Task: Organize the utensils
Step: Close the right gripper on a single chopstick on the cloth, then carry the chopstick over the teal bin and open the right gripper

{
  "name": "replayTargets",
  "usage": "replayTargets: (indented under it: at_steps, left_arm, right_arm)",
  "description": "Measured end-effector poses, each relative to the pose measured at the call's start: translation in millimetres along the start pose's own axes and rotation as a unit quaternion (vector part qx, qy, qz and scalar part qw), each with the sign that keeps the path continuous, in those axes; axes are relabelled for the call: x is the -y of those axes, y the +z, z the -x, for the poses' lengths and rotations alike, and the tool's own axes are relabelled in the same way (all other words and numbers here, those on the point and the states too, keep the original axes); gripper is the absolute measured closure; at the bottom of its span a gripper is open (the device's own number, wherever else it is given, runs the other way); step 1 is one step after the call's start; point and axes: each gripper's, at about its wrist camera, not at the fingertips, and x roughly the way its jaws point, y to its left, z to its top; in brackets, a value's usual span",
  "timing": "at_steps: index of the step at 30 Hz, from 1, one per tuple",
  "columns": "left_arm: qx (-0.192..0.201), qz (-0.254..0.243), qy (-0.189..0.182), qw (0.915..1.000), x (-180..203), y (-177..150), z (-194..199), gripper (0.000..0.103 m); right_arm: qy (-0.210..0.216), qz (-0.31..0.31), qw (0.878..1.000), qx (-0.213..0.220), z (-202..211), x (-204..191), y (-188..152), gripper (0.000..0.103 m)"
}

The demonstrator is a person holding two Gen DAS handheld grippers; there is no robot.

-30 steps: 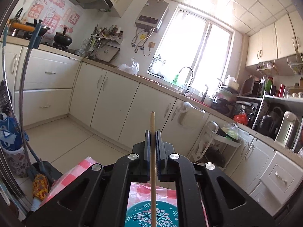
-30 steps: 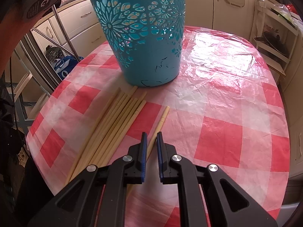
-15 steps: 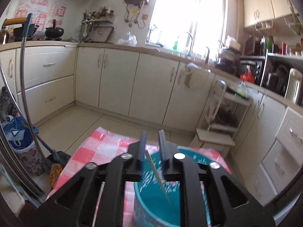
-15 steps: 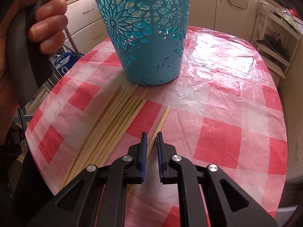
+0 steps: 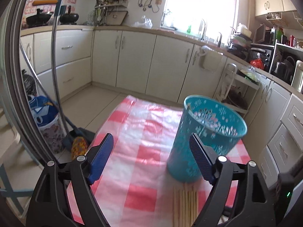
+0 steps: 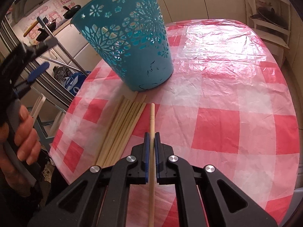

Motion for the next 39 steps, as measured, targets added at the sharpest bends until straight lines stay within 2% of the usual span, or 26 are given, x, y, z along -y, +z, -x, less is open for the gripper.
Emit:
replayTargets:
  at_steps: [3, 7, 11, 14, 17, 19, 22, 25, 28, 33, 39]
  left_arm:
    - [-0.022, 0.009, -0.002, 0.9997, -9.6, -13.3, 3.2, 0.025]
    - [-0.042, 0.007, -0.006, 0.9991, -18.3, -28.8, 9.5, 0.025]
    - [-0.054, 0.004, -0.013, 0.9984, -20.0, -41.1, 15.3, 0.024]
    - [-0.063, 0.001, -0.018, 0.9978, -14.9, -41.2, 15.5, 0.024]
    - [-0.071, -0.005, -0.019, 0.9973, -10.0, -38.4, 16.8, 0.024]
    - [-0.072, -0.009, -0.019, 0.9972, -8.3, -37.7, 19.3, 0.024]
    - [-0.074, -0.016, -0.018, 0.997, -7.2, -37.7, 22.0, 0.024]
    - [-0.083, -0.02, -0.018, 0.9962, -8.4, -39.4, 20.7, 0.024]
    - [-0.097, -0.023, -0.018, 0.9948, -9.8, -41.9, 16.2, 0.024]
    - [-0.111, -0.026, -0.019, 0.9933, -9.5, -44.8, 10.6, 0.024]
    - [-0.117, -0.031, -0.02, 0.9925, -7.9, -46.0, 9.7, 0.024]
  right_arm:
    - [0.022, -0.021, 0.999, 0.023, 18.1, 0.6, -1.1, 0.097]
    - [0.078, -0.044, 0.992, 0.093, 63.1, -4.7, 11.2, 0.097]
    - [0.112, -0.035, 0.977, 0.177, 110.4, -24.7, 50.1, 0.097]
    - [0.118, -0.017, 0.961, 0.25, 136.8, -49.0, 95.2, 0.097]
    - [0.102, -0.004, 0.943, 0.315, 145.7, -69.9, 139.4, 0.097]
    - [0.072, -0.003, 0.928, 0.366, 145.0, -80.8, 165.6, 0.097]
    - [0.022, -0.018, 0.912, 0.409, 128.9, -84.0, 196.1, 0.097]
    - [-0.021, -0.034, 0.912, 0.407, 100.7, -81.2, 215.6, 0.097]
    - [-0.048, -0.042, 0.927, 0.369, 70.7, -74.1, 221.5, 0.097]
    - [-0.076, -0.017, 0.936, 0.345, 51.4, -70.9, 209.5, 0.097]
    - [-0.095, 0.014, 0.937, 0.335, 35.6, -76.8, 194.6, 0.097]
